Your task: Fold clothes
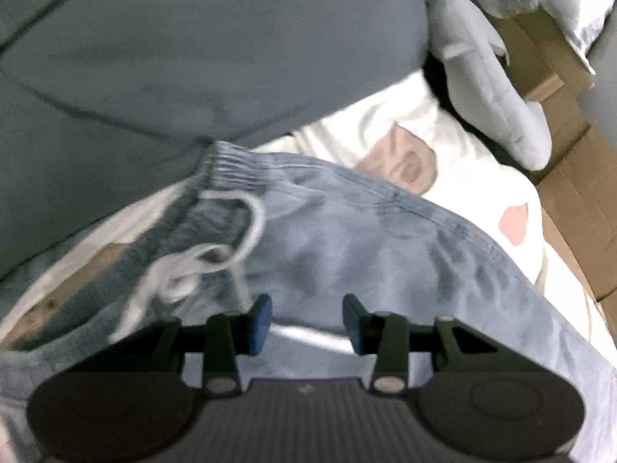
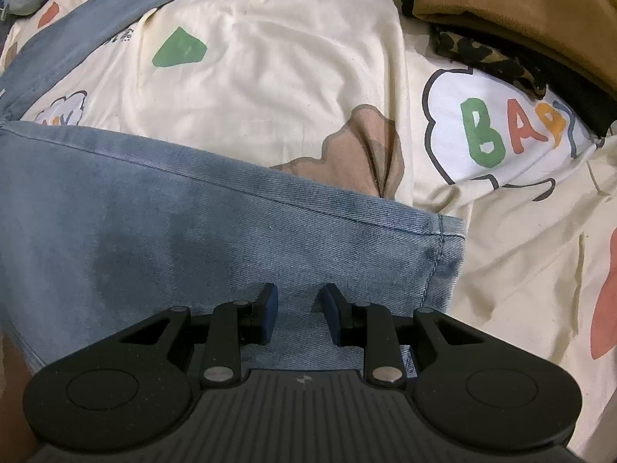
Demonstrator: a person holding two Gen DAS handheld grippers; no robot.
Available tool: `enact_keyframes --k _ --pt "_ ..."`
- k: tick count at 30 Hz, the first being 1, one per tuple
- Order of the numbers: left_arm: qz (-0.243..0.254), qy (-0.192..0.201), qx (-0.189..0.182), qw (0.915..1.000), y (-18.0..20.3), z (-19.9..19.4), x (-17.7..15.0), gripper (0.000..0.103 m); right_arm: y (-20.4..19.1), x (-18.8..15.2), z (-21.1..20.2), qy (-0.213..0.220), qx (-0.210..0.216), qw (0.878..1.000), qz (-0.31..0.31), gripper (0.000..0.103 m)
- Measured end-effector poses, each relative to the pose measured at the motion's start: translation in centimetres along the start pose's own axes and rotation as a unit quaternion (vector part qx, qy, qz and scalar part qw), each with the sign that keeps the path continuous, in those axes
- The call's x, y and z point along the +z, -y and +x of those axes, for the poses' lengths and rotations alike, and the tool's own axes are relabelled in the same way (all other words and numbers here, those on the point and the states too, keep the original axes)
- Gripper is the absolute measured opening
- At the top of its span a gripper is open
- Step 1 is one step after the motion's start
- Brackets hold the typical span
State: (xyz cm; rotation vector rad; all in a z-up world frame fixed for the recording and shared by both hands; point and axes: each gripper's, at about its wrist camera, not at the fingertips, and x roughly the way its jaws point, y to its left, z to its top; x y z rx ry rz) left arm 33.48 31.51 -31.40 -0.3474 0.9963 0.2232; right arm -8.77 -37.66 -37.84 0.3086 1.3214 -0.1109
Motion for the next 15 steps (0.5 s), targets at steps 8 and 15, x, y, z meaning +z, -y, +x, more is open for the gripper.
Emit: enact_keyframes --k 8,15 --pt "0.002 -0.028 -0.003 0.9996 2.2 5.4 0.3 0.044 0.4 0.2 0.1 -0.001 0.012 1.0 -0.003 0.033" --pt "0.014 -0.002 0.048 0.9987 1.7 8.0 2.4 0.053 0.5 0.3 0.3 -0.003 0.018 1.0 -0.004 0.033"
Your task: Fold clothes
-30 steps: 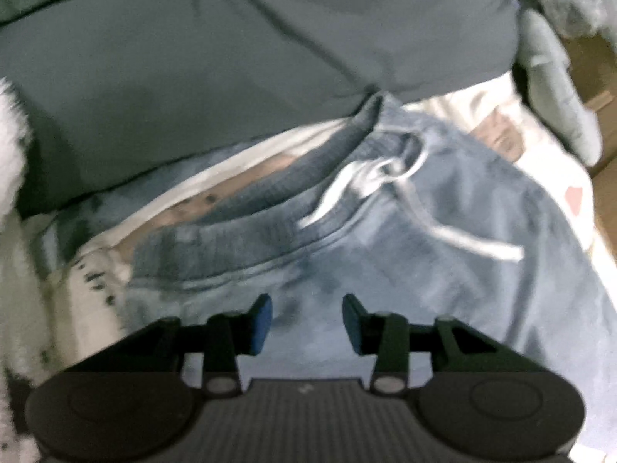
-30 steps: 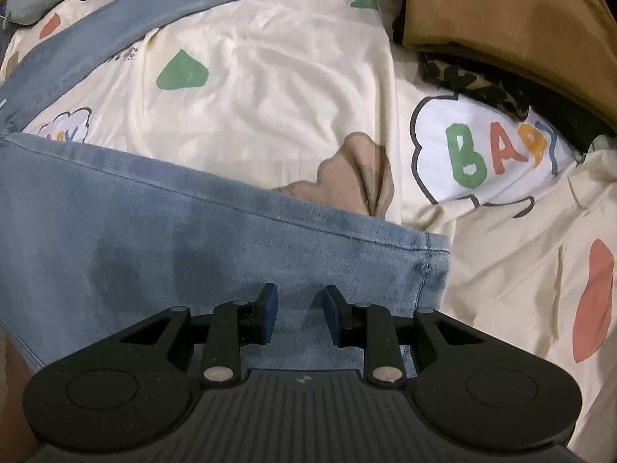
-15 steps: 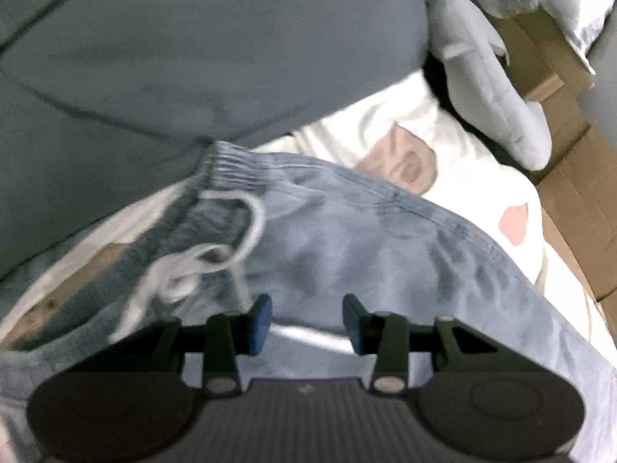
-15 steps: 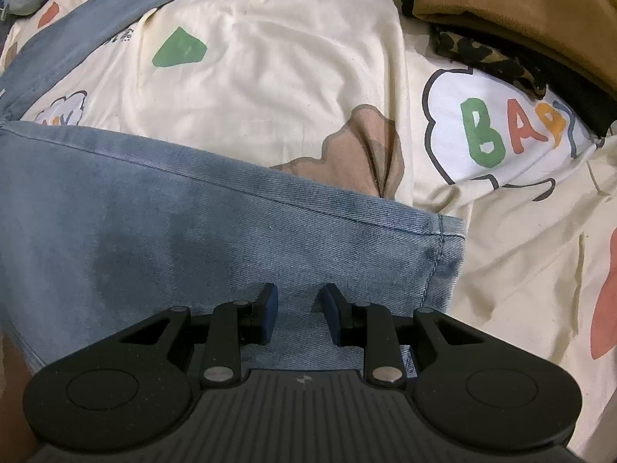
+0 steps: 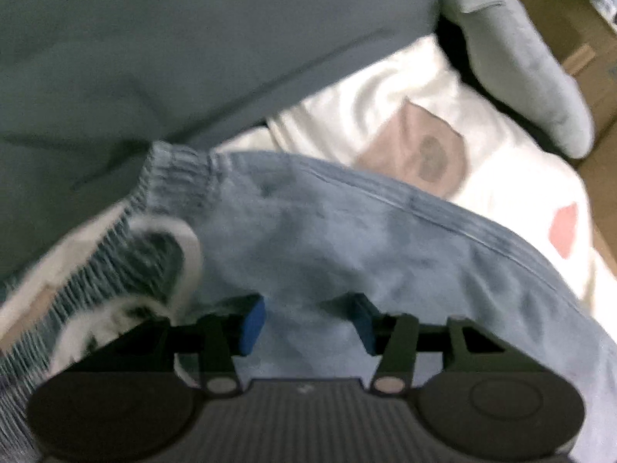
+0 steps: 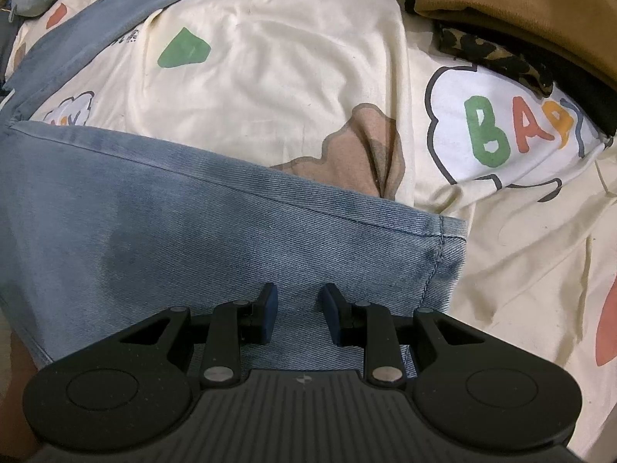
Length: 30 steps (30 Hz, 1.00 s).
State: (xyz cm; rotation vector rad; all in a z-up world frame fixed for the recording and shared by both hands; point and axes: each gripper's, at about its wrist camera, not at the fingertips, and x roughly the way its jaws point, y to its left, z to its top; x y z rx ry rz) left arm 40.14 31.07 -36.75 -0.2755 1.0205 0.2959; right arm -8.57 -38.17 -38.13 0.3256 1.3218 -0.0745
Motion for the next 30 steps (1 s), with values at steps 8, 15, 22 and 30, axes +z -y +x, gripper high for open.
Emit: enact_keyframes --k 8,15,22,30 --pt "-0.012 -0.002 0.057 0.9983 -1.5 1.8 2.6 0.003 -0.1 0.4 0.1 -0.012 0.001 1.0 -0.006 0.032" --pt "0.001 -0.002 0.069 0.9976 -1.6 3.5 3.9 0.003 -0.4 0.3 0.1 -0.015 -0.003 1.0 -0.008 0.033" --pt "-0.016 -0.019 0.046 0.9986 -1.6 1.8 5.9 0.005 -0.5 0.7 0.2 -0.021 -0.005 1.0 -0.01 0.033" --pt "0.027 -0.001 0.028 0.9992 -2.9 -4.2 8.3 0.037 -0.6 0.5 0.2 -0.017 -0.006 1.0 -0.014 0.033"
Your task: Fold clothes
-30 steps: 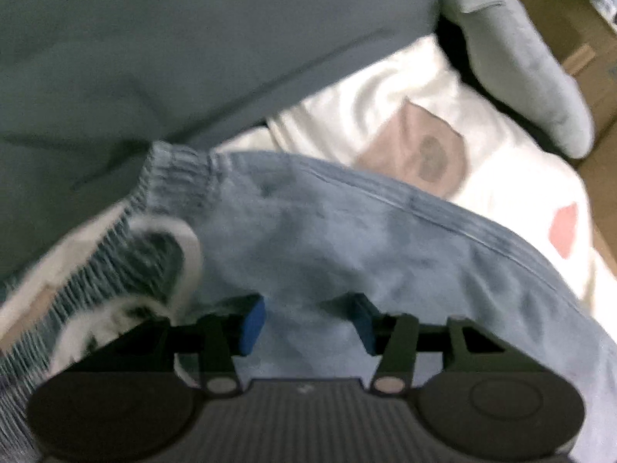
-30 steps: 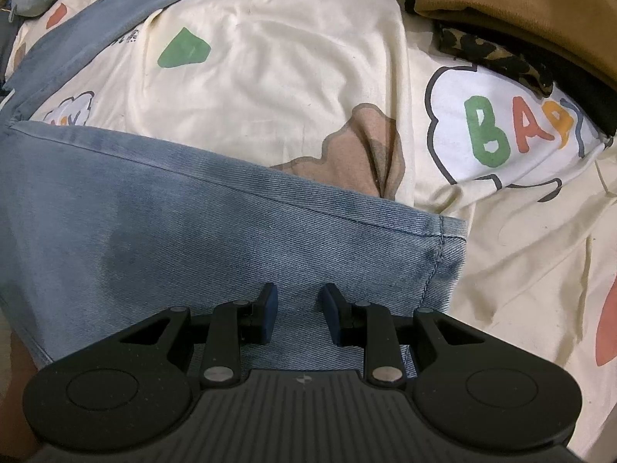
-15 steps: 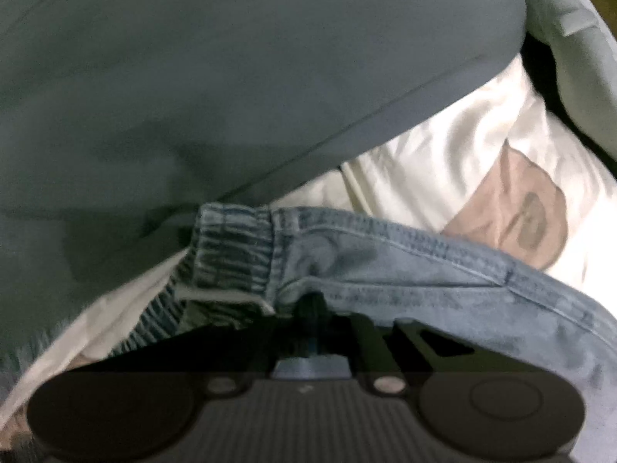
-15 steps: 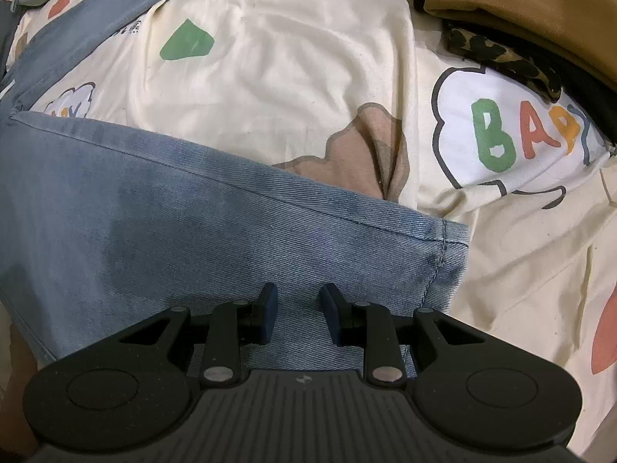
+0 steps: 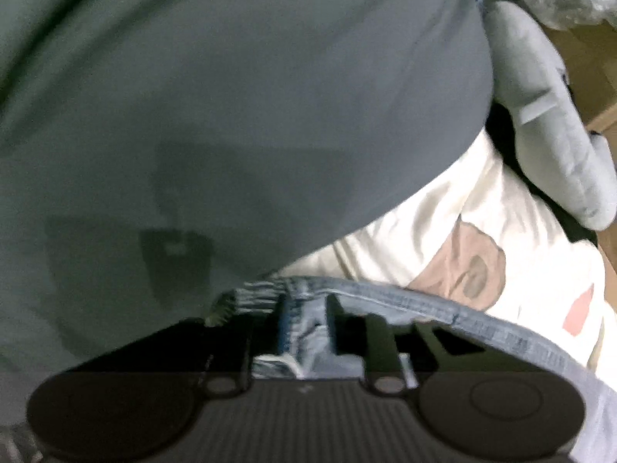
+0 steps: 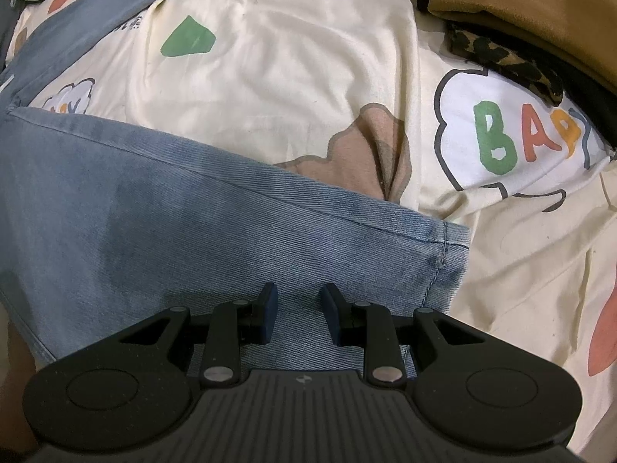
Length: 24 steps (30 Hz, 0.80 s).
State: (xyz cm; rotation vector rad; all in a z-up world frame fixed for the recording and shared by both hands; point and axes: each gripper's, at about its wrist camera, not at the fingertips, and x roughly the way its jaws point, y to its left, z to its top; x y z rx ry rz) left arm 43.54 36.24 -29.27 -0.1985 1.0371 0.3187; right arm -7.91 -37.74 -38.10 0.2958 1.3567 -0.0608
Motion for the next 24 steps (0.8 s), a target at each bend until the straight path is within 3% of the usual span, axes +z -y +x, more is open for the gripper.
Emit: enact_keyframes --k 3,5,13,16,18,24 --pt "0.021 -0.013 -0.03 0.9993 -0.3 -0.7 -0.8 0.05 0.1 -0.3 -0.1 0.007 0.004 1.0 -0.001 0.033" --pt "0.032 -0.024 -0.045 0.9982 -0.2 -0.5 -1.6 0.052 0.2 -0.3 -0.1 0.008 0.005 1.0 0.0 0.033" --pt "0.054 -0.06 -0.012 0.9967 -0.6 3.8 -3.7 0.051 0.3 0.0 -0.2 0.002 0.006 1.0 -0.006 0.033" --pt "0.04 -0.06 -0.002 0.9974 -0.8 4.9 -4.2 0.047 0.3 -0.2 -0.2 0.005 0.005 1.0 -0.004 0.033" --pt "0.03 -0.057 0.002 0.9979 -1.0 5.0 -4.2 0.015 0.2 -0.2 -0.3 0.006 0.004 1.0 -0.004 0.033" --pt "0.042 -0.055 -0.009 0.9976 -1.7 3.3 -3.9 0.002 0.2 -0.1 -0.3 0.005 0.004 1.0 -0.005 0.033"
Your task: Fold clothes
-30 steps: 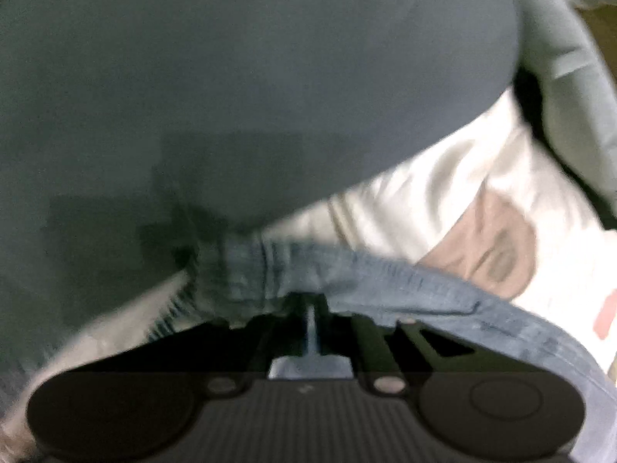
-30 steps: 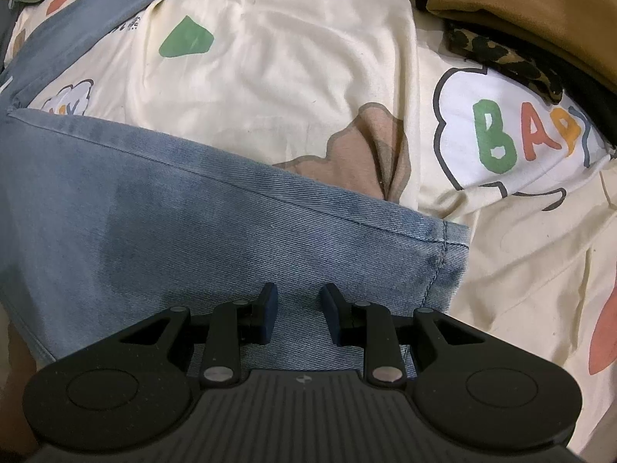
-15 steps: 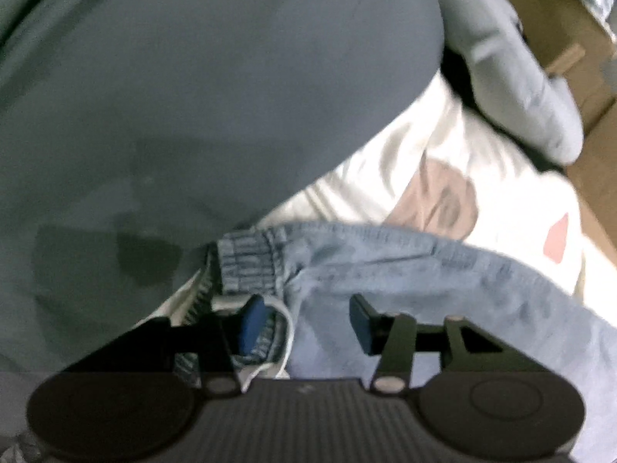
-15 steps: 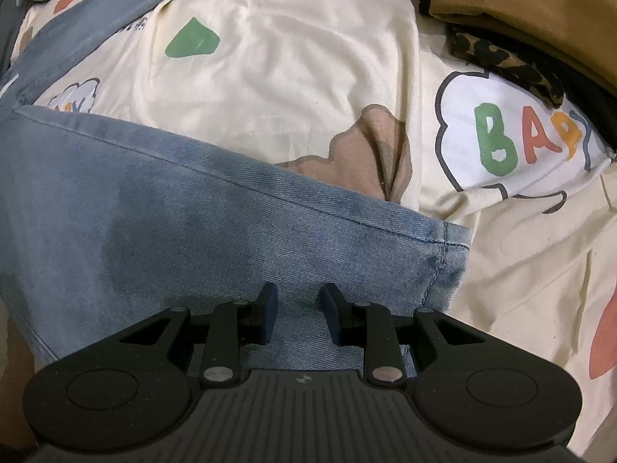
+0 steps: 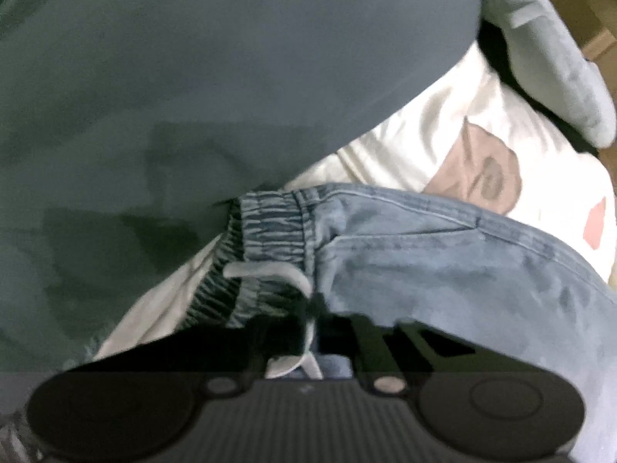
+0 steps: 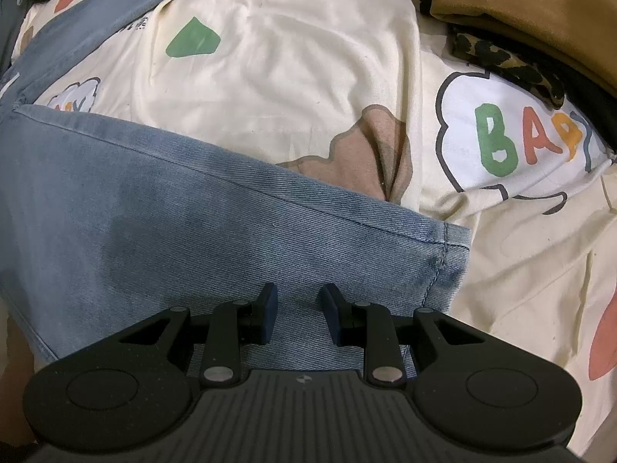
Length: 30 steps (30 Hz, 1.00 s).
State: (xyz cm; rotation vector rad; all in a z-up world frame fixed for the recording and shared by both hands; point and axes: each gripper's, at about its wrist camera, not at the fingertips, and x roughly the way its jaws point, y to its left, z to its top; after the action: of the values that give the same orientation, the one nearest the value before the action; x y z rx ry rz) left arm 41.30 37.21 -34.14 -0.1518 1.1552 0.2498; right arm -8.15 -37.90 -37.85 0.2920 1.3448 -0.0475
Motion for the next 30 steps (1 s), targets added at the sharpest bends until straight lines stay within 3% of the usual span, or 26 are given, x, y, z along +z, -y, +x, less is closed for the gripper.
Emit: enact_keyframes --k 7,14,16,18,19,25,30 --pt "0.013 -0.002 -0.052 0.9986 0.1 -4.0 -1.6 0.002 -0.1 -0.2 -0.2 0.001 -0.002 1.0 0.003 0.033" --pt "0.041 -0.02 -0.117 0.9921 1.2 -7.5 -4.4 0.003 -0.5 -0.2 -0.7 -0.004 -0.018 1.0 0.016 0.033" --pt "0.04 -0.023 -0.131 0.9903 1.2 -9.4 -5.3 0.011 -0.3 -0.5 -1.2 0.001 -0.021 1.0 0.021 0.033" --pt "0.037 -0.021 -0.14 0.9893 1.2 -10.9 -6.1 0.041 -0.2 -0.9 -1.8 0.007 -0.023 0.999 0.027 0.033" --pt "0.038 -0.014 -0.143 0.9888 1.1 -12.1 -6.5 0.046 0.0 -1.0 -2.2 0.01 -0.023 0.999 0.029 0.033" --pt "0.032 -0.005 -0.145 0.989 1.0 -16.1 -8.3 0.056 0.7 -2.0 -4.4 0.034 -0.015 0.998 0.043 0.033" --pt "0.024 0.004 -0.142 0.9896 0.9 -18.7 -9.6 0.073 1.2 -3.0 -6.0 0.054 -0.004 0.997 0.058 0.033"
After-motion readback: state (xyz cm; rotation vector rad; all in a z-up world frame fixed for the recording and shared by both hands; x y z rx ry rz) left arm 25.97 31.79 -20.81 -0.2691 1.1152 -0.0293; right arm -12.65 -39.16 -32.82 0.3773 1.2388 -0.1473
